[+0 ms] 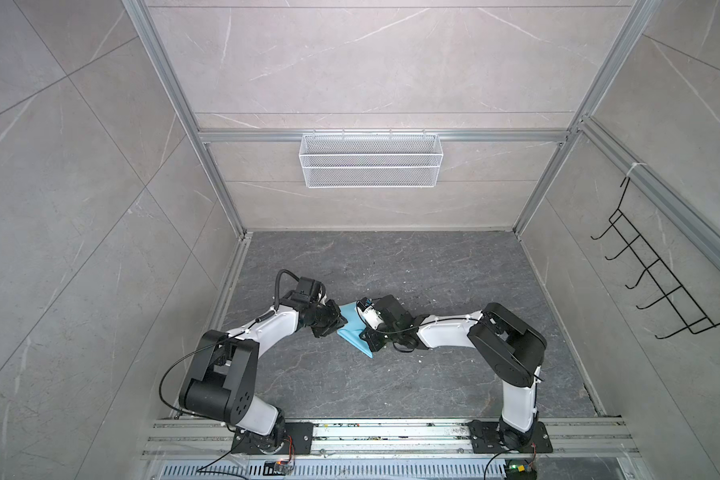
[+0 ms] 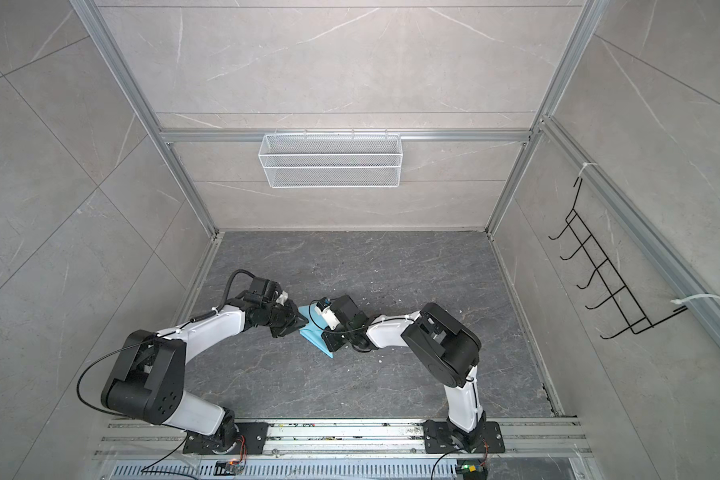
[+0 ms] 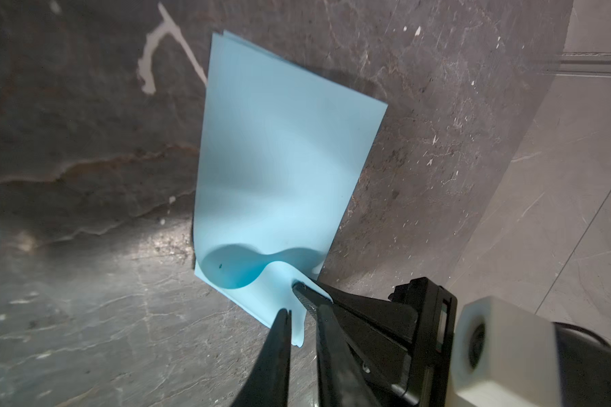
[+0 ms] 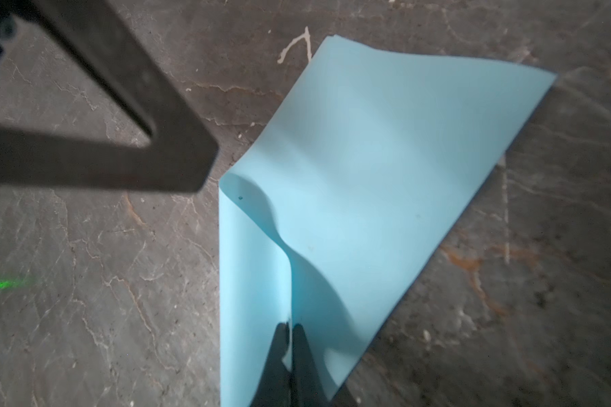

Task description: Fold a paper plane with a square sheet of paper (pick it up from the middle)

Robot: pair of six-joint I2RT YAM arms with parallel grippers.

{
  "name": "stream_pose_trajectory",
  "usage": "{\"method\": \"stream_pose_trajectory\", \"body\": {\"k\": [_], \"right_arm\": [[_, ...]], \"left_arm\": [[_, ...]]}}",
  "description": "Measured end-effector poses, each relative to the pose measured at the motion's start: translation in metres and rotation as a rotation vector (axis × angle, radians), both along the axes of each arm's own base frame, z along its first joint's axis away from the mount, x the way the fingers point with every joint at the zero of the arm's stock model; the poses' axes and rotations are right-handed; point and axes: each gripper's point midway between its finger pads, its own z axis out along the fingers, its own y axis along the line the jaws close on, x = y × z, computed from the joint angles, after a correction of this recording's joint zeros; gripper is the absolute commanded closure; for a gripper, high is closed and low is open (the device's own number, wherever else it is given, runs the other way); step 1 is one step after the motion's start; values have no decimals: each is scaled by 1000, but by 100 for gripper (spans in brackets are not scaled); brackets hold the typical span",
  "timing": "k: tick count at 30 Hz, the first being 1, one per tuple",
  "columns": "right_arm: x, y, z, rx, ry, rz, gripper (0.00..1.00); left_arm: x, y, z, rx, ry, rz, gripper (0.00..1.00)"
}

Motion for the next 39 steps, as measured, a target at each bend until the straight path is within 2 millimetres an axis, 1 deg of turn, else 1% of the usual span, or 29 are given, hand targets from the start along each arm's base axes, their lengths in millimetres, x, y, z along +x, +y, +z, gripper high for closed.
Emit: {"method": "stream_pose_trajectory", "body": {"k": [4, 7, 17, 30, 39], "right_arm": [[1, 1, 0, 0, 2, -3, 100], [2, 1, 0, -1, 4, -3, 100], [3, 2, 0, -10, 12, -4, 100], [3, 2, 0, -12, 13, -4, 100], [3, 2, 0, -12, 17, -7, 100]], "left_arm": [[-14, -11, -9, -14, -4, -27, 88], [-18, -13, -16, -21, -8, -29, 90], [-11, -18, -26, -30, -32, -37, 94], [-18, -15, -40, -18, -8, -38, 95], [-20, -14, -45, -12, 4, -38, 95]]}}
